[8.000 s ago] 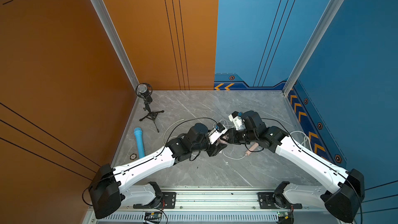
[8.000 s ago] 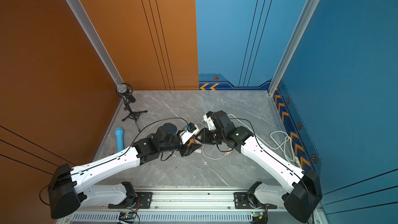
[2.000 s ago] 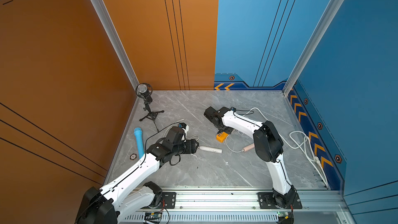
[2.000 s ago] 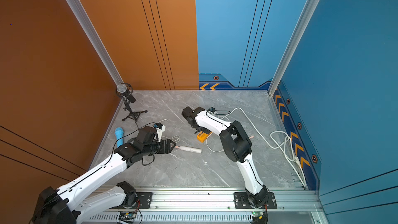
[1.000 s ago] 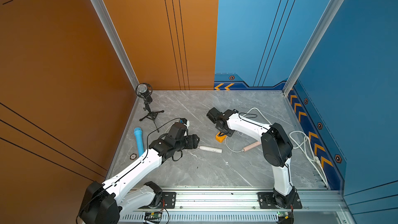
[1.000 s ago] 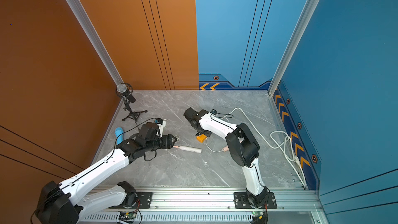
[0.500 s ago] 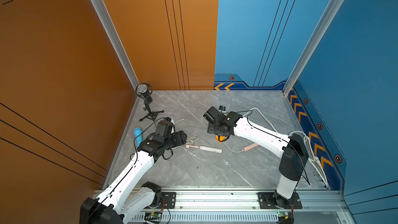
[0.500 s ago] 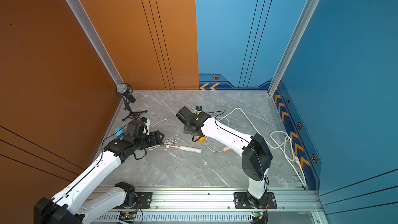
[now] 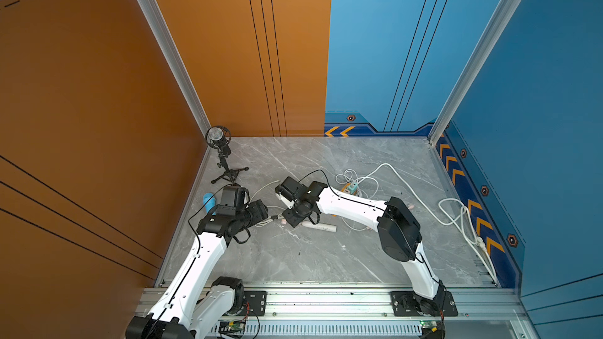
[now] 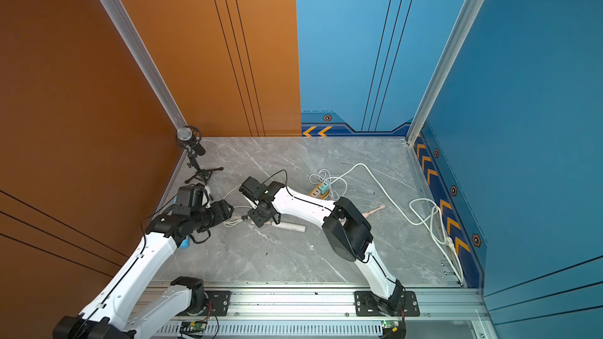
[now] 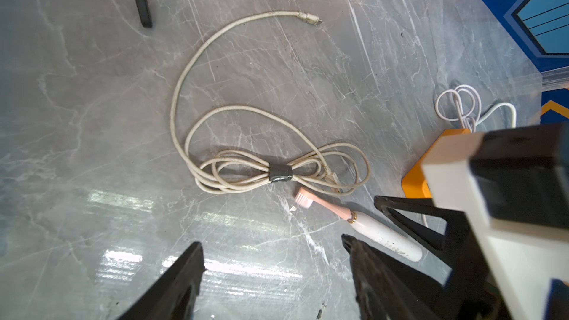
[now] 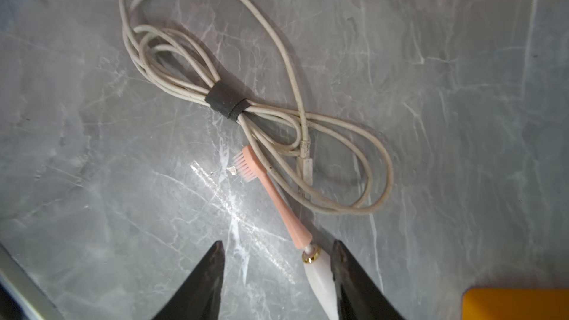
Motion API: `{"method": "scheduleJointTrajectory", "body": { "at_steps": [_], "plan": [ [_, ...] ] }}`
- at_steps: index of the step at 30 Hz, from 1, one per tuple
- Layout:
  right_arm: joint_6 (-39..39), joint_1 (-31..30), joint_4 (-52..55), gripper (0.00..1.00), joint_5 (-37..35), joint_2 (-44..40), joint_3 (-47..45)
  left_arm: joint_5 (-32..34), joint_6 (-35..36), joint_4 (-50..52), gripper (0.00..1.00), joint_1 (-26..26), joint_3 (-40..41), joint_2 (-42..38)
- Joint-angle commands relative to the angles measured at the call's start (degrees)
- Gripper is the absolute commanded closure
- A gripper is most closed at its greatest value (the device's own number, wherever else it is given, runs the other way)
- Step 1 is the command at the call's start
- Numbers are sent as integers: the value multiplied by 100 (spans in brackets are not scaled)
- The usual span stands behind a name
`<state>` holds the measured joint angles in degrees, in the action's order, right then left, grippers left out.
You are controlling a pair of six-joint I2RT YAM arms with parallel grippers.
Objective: Charge the electric toothbrush
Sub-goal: Pick up the charging cable from the center of the board.
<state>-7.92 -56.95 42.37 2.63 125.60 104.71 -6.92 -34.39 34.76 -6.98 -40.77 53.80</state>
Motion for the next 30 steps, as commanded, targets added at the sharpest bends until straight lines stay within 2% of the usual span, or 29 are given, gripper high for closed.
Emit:
{"method": "scheduleJointTrajectory", "body": {
  "at_steps": [1,11,17,26,30],
  "plan": [
    [873,53,-63,42,-52,261,304,-70,-28,160,24,57,71,-14],
    [1261,80,-147,46,-440,622,583,-39,67,156,24,75,-13,155],
    [1365,99,-261,46,-557,553,596,-13,90,157,24,74,-111,254],
    [1658,142,-164,43,25,887,902,41,90,158,24,84,-169,289],
    [1673,192,-75,42,-17,1104,1116,52,88,162,24,83,-183,329]
  ]
}}
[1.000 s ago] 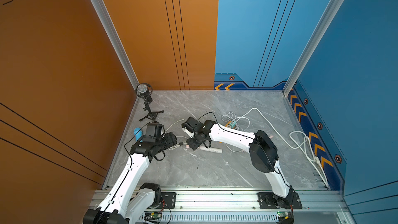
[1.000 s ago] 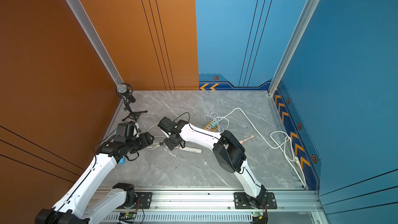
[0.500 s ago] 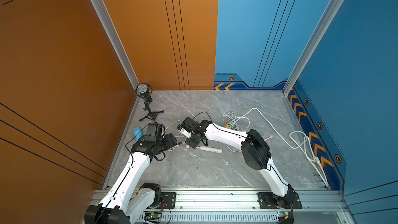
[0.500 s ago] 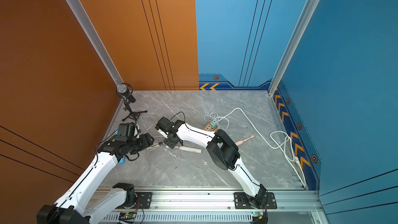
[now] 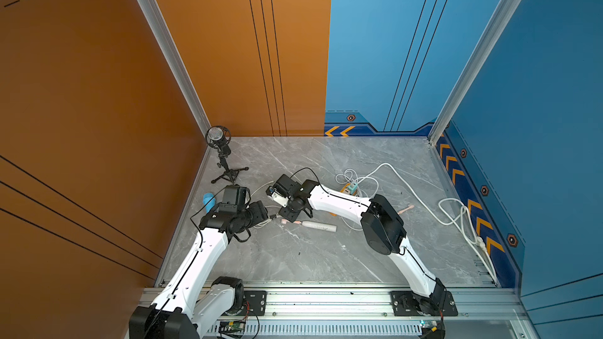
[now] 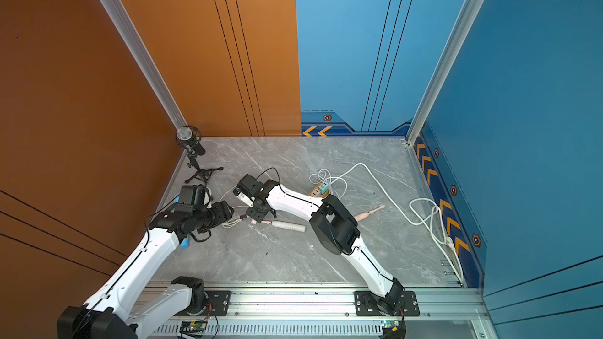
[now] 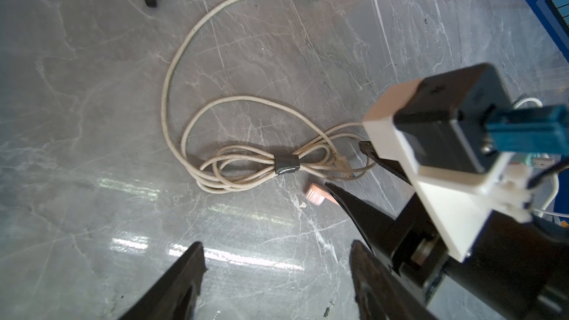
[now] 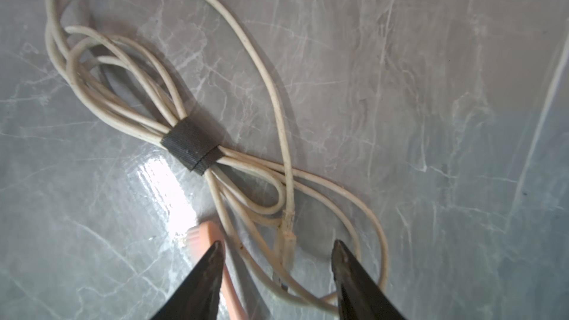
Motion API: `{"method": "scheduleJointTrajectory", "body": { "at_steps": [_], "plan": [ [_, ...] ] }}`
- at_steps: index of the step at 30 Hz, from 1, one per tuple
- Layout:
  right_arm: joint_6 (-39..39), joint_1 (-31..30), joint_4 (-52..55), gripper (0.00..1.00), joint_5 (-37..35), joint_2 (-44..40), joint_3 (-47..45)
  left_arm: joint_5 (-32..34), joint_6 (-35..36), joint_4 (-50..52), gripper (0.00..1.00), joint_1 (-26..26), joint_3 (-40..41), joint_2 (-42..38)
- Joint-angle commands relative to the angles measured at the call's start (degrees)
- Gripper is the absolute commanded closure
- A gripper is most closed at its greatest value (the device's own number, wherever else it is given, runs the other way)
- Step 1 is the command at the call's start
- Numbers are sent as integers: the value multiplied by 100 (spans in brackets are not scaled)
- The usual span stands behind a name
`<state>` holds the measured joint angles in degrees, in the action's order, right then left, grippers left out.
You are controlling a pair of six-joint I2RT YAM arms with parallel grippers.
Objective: Charge the electric toothbrush
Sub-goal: Pick up the charging cable from the center of the board.
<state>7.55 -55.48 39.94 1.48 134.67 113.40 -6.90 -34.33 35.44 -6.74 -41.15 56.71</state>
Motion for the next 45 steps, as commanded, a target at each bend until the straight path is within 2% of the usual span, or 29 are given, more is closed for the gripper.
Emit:
{"method": "scheduleJointTrajectory", "body": {
  "at_steps": [1,7,16,18,27,33,38,40,45],
  "plan": [
    [137,54,233,42,90,278,344,55,90,93,24,59,-158,54],
    [135,156,356,50,147,546,561,70,92,90,25,59,-183,75],
    [22,185,441,83,503,116,552,66,108,85,25,59,-295,162],
    [-113,239,460,87,606,15,550,49,123,85,24,59,-347,195],
    [-1061,594,431,95,1505,-603,228,-109,308,83,28,-92,-681,421],
    [-1815,883,394,95,2191,-1004,-4,-39,506,60,33,-456,-979,692],
    [-2754,1123,-47,95,3049,-1240,-290,-624,524,-120,40,-735,-1259,1054],
    [-3083,1139,-212,94,3129,-1289,-354,-960,487,-239,42,-892,-1366,1185],
    [-4213,1329,-764,93,3324,-1346,-655,-1019,676,-239,47,-1197,-1368,1299]
  ]
}}
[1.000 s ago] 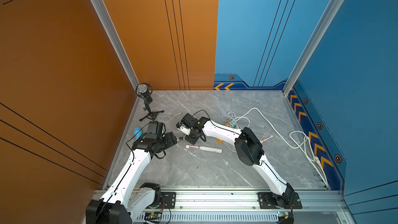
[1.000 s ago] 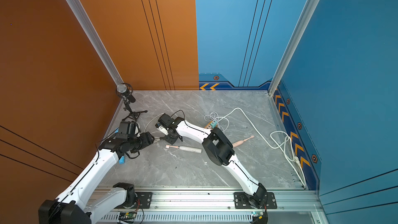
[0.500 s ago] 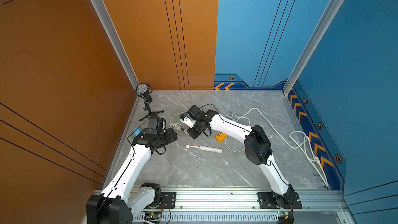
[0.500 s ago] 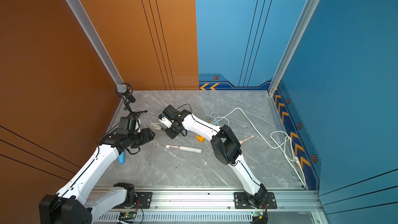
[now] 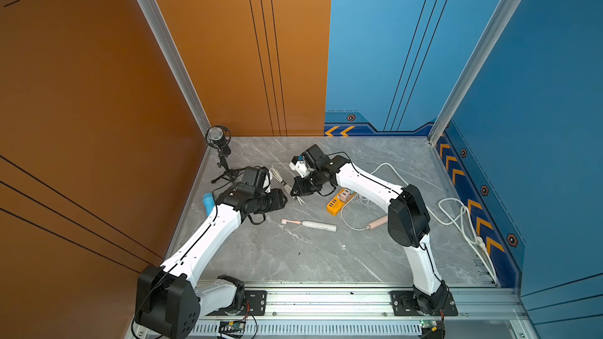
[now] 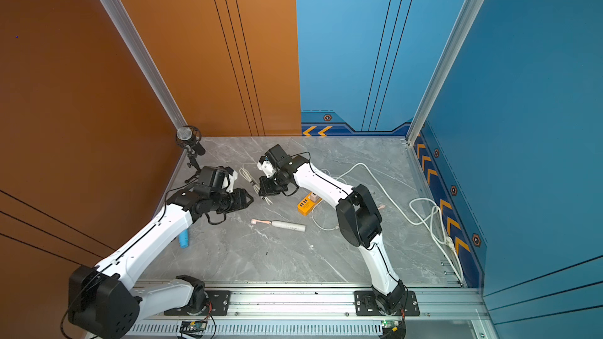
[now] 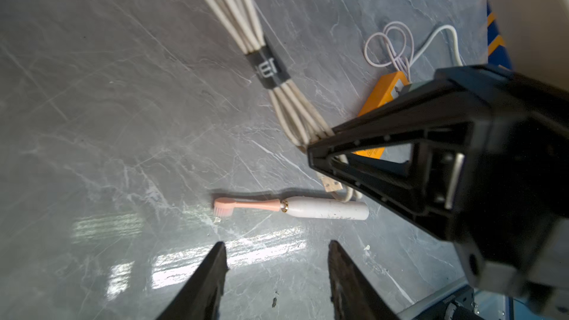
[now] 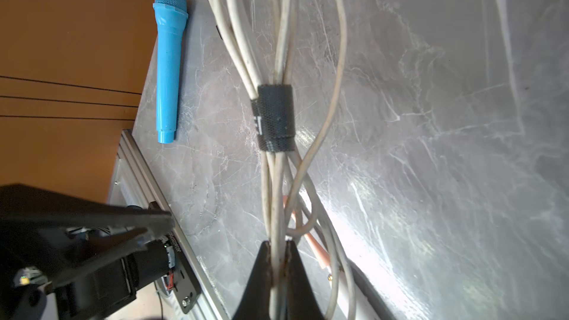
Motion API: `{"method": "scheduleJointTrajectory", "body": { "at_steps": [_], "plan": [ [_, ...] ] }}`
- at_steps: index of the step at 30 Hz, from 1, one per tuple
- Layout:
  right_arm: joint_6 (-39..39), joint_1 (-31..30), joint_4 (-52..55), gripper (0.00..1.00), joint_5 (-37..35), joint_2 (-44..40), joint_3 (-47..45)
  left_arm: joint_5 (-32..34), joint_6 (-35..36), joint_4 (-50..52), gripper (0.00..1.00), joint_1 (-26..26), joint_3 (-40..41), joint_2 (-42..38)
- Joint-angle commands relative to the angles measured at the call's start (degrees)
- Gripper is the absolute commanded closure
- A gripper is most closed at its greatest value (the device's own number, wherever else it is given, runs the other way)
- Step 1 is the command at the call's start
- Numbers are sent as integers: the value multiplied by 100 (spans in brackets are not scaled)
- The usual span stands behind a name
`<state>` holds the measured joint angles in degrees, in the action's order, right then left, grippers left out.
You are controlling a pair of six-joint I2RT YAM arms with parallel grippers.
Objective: Charge the electric toothbrush
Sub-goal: Pick up the charging cable from the center of the board.
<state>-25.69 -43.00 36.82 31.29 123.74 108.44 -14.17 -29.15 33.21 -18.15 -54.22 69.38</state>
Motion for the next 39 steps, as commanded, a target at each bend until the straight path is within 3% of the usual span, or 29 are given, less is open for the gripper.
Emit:
{"method": "scheduleJointTrajectory", "body": {
  "at_steps": [1,5,9,12,19,34,39],
  "plan": [
    [-1002,93,-528,93,371,-302,-217,-359,169,-45,48,-51,-26,22],
    [-1414,130,-1104,92,528,-455,-514,-487,33,-220,59,-32,50,42],
    [-1488,115,-1375,91,485,-817,-897,-583,-359,-335,59,220,-62,204],
    [-1507,143,-1807,91,689,-947,-1220,-1029,-852,-858,60,551,-65,322],
    [-1363,105,-2068,91,940,-1089,-1484,-1068,-980,-1233,53,601,-737,882],
    [-813,108,-2032,90,1319,-1168,-1659,-142,-1313,-1309,44,668,-975,1494],
    [-451,131,-1719,88,1336,-1040,-1537,-160,-1350,-1311,57,578,-1104,1720]
  ]
}}
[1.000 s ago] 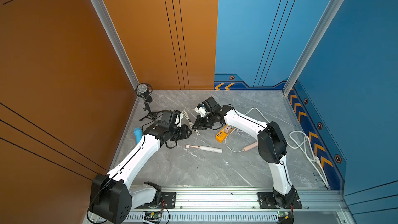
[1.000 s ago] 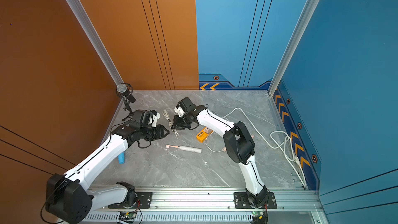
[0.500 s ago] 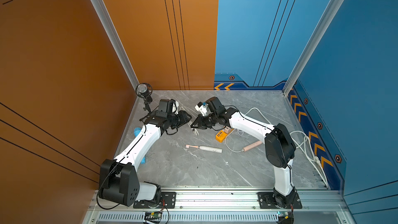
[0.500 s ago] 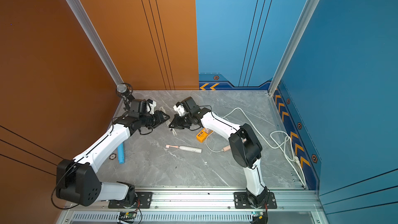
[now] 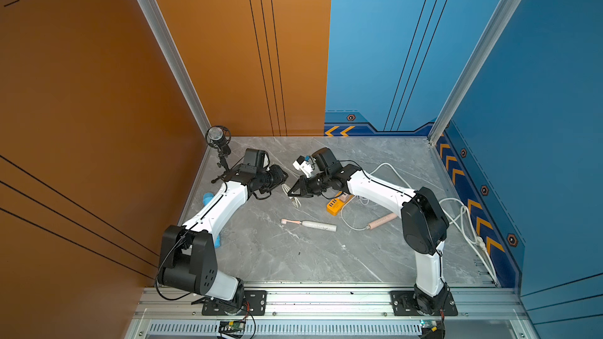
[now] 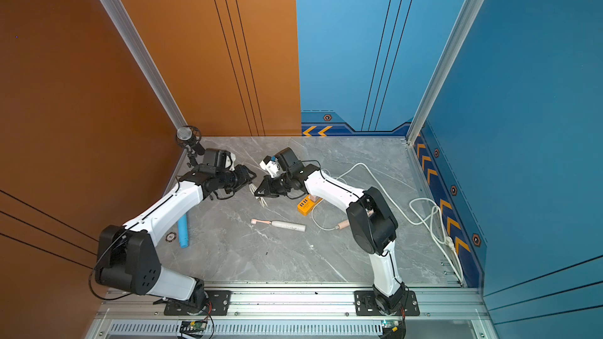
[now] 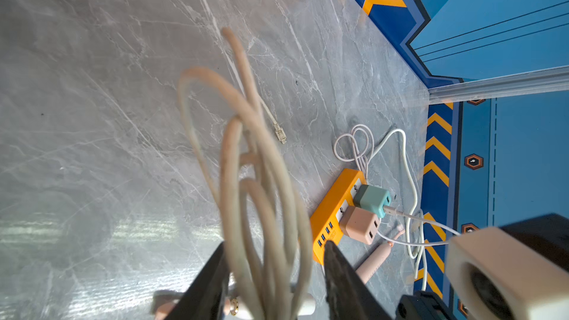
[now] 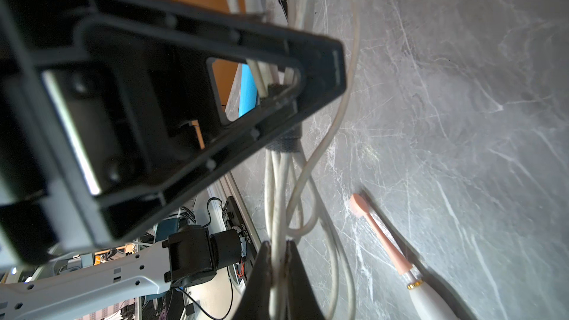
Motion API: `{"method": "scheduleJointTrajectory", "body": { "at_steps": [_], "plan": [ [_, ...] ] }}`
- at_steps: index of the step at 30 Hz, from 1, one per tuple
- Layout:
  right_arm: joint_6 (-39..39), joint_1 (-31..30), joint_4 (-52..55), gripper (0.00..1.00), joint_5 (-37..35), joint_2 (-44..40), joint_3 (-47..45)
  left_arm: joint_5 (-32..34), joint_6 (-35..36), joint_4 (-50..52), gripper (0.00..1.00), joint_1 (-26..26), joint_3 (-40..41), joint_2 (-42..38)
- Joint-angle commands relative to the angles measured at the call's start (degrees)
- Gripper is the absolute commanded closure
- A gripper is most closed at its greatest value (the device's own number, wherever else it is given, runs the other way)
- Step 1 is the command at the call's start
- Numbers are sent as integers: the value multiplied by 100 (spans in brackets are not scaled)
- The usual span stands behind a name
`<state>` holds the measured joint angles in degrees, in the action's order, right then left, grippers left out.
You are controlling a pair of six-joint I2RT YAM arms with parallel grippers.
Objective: Charge the electric toothbrush
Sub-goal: Pick up the charging cable from the center of the board.
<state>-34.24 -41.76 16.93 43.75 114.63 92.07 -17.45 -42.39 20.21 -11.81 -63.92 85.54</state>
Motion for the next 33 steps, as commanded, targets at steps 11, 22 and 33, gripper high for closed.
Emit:
{"method": "scheduleJointTrajectory", "body": {
  "at_steps": [11,22,33],
  "plan": [
    [1304,115,969,80,-418,151,511,410,25,57,96,-218,-323,-30],
    [1579,-117,2074,61,-2162,-802,253,1197,284,973,100,-554,-1043,122],
    [106,-122,1800,58,-2652,-1269,-27,1095,199,1003,100,-637,-1175,26]
  ]
}}
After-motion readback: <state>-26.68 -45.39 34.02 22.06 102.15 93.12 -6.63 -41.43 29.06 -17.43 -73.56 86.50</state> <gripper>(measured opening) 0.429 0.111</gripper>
